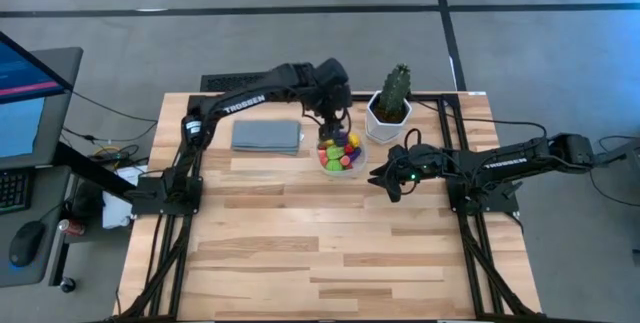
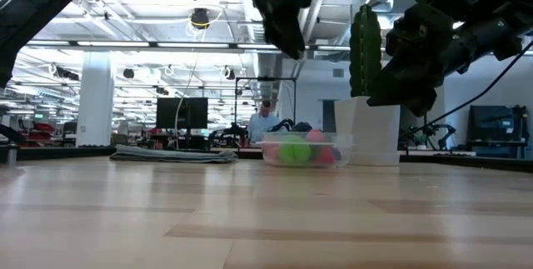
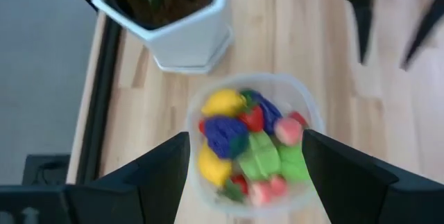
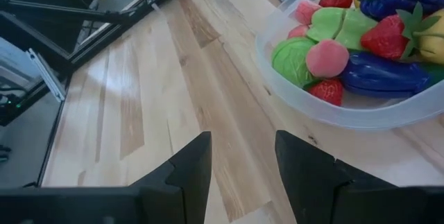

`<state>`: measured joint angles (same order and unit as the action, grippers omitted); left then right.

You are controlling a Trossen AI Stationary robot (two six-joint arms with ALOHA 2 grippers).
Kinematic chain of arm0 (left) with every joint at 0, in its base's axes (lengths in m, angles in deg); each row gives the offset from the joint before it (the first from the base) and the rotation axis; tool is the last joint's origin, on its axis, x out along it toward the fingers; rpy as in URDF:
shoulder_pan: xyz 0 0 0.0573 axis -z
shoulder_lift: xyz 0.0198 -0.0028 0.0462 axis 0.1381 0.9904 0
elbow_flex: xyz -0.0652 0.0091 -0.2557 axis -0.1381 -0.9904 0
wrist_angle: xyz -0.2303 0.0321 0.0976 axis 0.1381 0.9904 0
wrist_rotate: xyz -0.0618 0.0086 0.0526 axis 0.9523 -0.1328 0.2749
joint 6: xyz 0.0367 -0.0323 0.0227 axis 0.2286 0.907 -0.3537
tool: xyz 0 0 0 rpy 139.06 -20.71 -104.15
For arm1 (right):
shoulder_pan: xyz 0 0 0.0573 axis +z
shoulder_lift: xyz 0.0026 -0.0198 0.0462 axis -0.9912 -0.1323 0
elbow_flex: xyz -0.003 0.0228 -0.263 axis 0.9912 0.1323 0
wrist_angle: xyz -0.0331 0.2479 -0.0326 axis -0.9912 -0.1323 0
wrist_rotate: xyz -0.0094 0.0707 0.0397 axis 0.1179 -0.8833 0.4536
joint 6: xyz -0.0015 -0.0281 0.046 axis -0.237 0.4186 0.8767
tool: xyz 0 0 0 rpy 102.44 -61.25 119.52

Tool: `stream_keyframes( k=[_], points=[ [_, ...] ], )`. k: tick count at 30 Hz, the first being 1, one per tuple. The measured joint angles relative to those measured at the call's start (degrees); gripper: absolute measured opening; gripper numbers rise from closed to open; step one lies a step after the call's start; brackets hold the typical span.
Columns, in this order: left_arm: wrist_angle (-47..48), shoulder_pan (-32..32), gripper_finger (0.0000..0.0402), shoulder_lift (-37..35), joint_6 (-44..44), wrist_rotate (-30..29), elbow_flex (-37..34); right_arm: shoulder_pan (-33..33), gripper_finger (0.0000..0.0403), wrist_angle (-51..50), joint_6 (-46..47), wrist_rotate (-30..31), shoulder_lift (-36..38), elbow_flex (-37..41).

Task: Pick and placing Produce into tupperware
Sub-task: Return to Home Position

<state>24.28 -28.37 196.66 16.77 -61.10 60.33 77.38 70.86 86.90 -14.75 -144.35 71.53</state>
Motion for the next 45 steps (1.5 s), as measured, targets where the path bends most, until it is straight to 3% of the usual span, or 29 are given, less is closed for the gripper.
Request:
stream_keyframes(
  k=[6,14,16,22,28,35,45],
  points=[
    [11.0,1.2,0.0270,0.0,-2.0,0.2,6.7,-0.2,0.0182,0.0,0.2,0.3,0.0,0.0],
    [11.7,3.3,0.0270,-4.9,-2.0,0.4,5.9,-2.8,0.0182,1.8,0.3,0.2,0.0,0.0],
    [10.0,4.1,0.0270,-6.8,-2.7,2.8,5.9,-3.4,0.0182,3.6,0.3,0.2,0.0,0.0],
    [2.4,4.4,0.0270,-13.9,-6.1,17.6,5.7,-4.4,0.0182,7.8,-1.7,0.1,0.0,0.0],
    [-0.7,3.8,0.0270,-19.4,-5.9,20.0,2.5,-3.6,0.0182,10.8,-5.6,-0.5,0.1,0.0],
    [-12.4,4.7,0.0270,-28.4,-0.5,16.7,-11.0,-2.8,0.0182,16.9,-8.9,-0.5,0.1,0.0],
    [-42.3,8.2,0.0270,-49.1,8.0,2.3,-46.3,-3.0,0.0182,19.4,-10.0,-2.1,0.1,0.0]
  ],
)
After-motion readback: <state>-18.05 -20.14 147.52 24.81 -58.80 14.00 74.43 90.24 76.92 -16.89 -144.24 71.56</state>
